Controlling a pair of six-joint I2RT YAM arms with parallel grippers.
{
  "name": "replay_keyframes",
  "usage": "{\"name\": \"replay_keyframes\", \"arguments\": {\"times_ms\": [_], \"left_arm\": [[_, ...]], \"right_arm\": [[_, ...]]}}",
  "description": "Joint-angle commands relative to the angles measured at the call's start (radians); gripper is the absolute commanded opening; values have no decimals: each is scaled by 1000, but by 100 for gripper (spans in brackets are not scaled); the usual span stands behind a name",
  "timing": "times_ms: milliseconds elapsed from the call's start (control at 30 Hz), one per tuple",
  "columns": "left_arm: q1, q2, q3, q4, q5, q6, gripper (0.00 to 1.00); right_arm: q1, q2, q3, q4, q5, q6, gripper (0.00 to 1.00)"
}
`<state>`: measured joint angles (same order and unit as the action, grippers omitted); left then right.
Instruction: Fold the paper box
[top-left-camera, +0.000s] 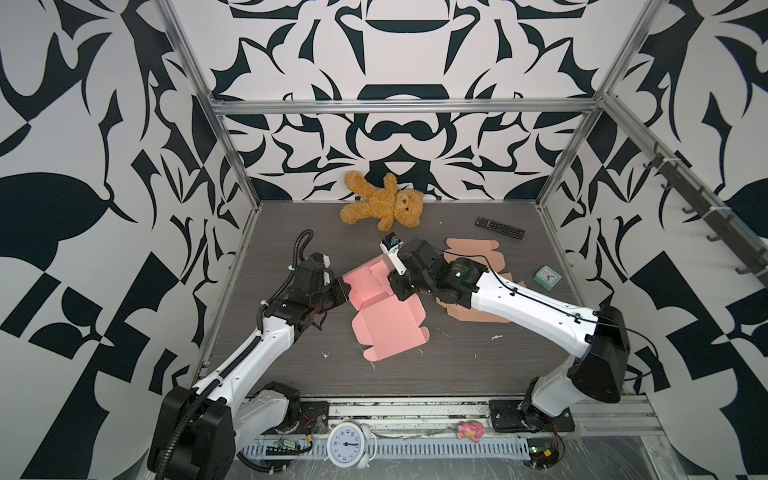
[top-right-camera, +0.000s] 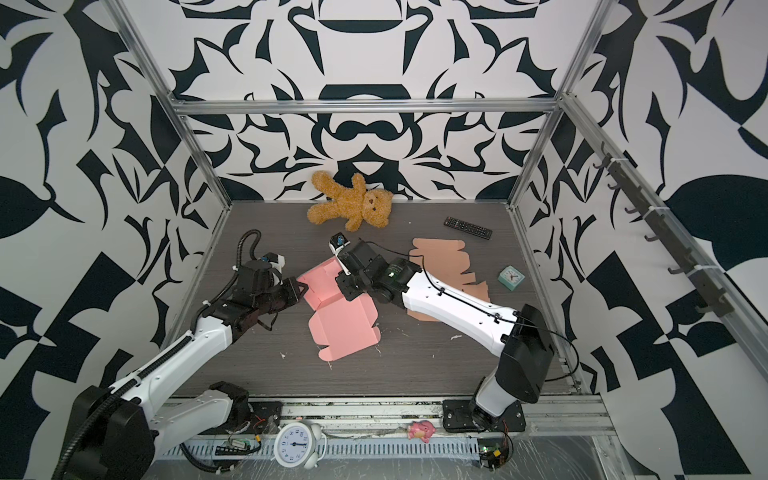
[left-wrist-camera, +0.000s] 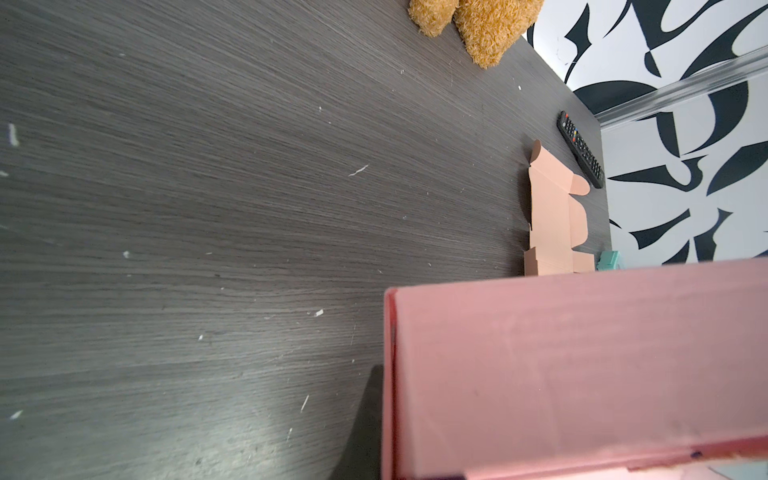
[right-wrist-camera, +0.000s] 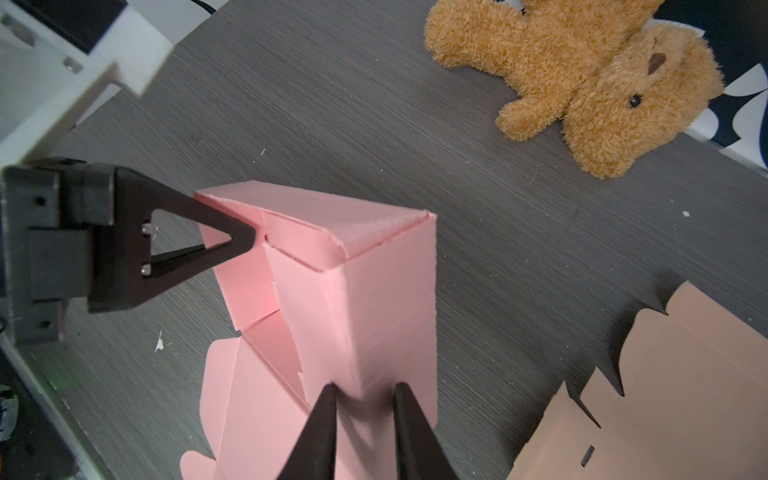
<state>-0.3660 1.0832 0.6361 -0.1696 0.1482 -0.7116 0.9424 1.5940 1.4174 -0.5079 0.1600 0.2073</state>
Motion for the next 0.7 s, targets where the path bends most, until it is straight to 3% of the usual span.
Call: {"name": "replay_keyframes", "arguments": {"times_ms": [0, 367, 667], "left_arm": [[-8, -28, -6, -2, 12, -49, 4], [-10, -41, 10, -3, 40, -127, 4], [-17, -44, 18, -2, 51, -146, 4]], "right_arm": [[29, 21, 79, -30, 105, 1, 26], [81, 111, 199, -152, 318, 24, 32], [111, 158, 261, -210, 447, -1, 32]]}}
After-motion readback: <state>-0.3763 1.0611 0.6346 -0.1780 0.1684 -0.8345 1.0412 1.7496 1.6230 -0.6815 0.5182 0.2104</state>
